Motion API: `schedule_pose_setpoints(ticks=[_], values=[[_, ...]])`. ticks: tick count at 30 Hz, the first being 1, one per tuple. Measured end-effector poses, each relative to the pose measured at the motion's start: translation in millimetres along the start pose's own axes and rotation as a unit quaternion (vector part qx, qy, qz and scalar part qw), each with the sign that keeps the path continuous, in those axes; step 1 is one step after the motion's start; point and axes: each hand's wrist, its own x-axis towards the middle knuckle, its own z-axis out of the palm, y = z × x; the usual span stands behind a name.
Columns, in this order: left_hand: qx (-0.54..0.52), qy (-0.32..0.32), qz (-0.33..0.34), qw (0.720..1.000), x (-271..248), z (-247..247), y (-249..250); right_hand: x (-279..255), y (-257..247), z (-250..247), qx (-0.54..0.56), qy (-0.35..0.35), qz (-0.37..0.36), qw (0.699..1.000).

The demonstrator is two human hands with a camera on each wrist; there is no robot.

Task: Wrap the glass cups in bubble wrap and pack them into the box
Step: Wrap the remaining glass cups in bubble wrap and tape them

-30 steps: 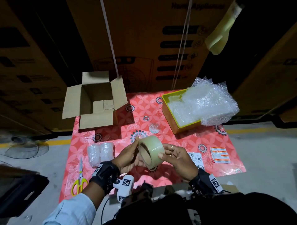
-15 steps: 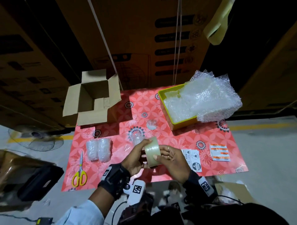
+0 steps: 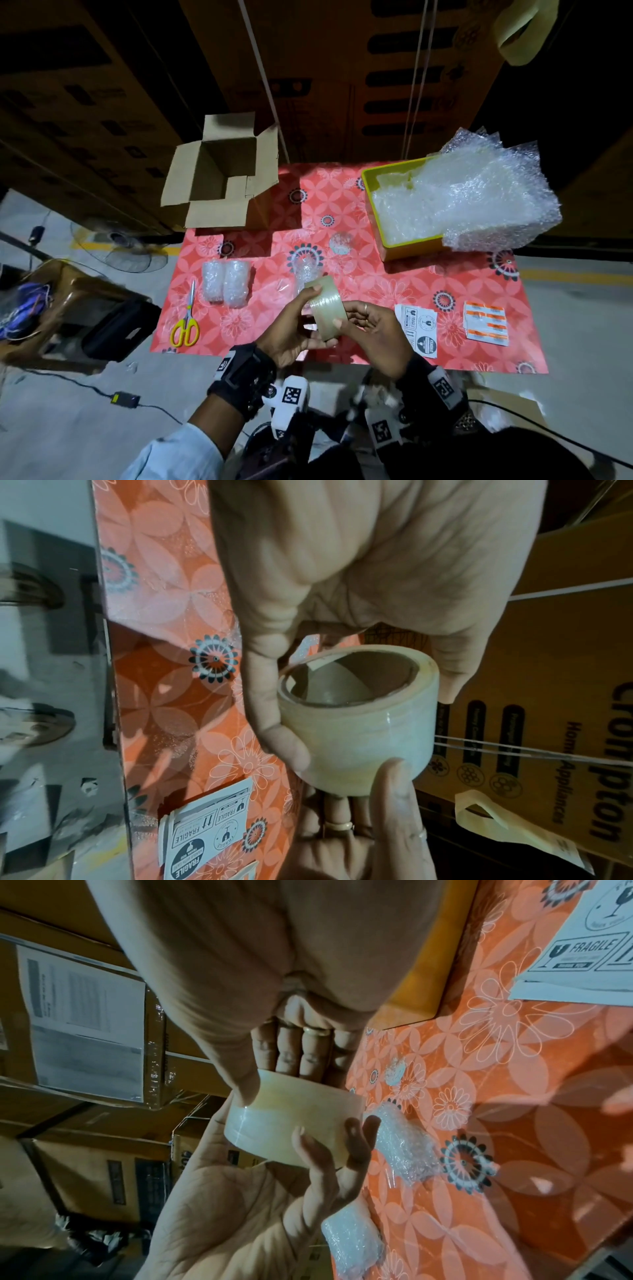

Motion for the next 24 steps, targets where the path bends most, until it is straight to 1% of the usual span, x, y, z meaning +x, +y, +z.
schedule_pose_setpoints(ticks=[6,9,11,14,17,20,22,24], values=[[0.005,-0.007,0.012,1.0,-10,-15,11,6,-11,14,-0.026,-0.02,-0.03,0.999],[0.021,-0.031,0.031,0.999,-12,-24,22,14,-15,29,-0.03,0.007,-0.046,0.998],[0.029,-0.049,0.028,0.998,-12,-33,30,20,-14,40,-0.031,0.036,-0.058,0.997],[0.049,-0.081,-0.003,0.995,-15,-47,42,26,-15,59,-0.039,0.069,-0.066,0.995],[0.063,-0.105,-0.049,0.991,-20,-61,58,28,-18,79,-0.075,0.059,-0.085,0.992],[0.136,-0.123,-0.101,0.978,-16,-80,69,31,-14,94,-0.11,0.071,-0.097,0.987],[0.178,-0.137,-0.13,0.966,-12,-93,71,34,-10,103,-0.104,0.082,-0.09,0.987],[0.19,-0.151,-0.143,0.96,-7,-104,71,36,-5,114,-0.085,0.097,-0.077,0.989]])
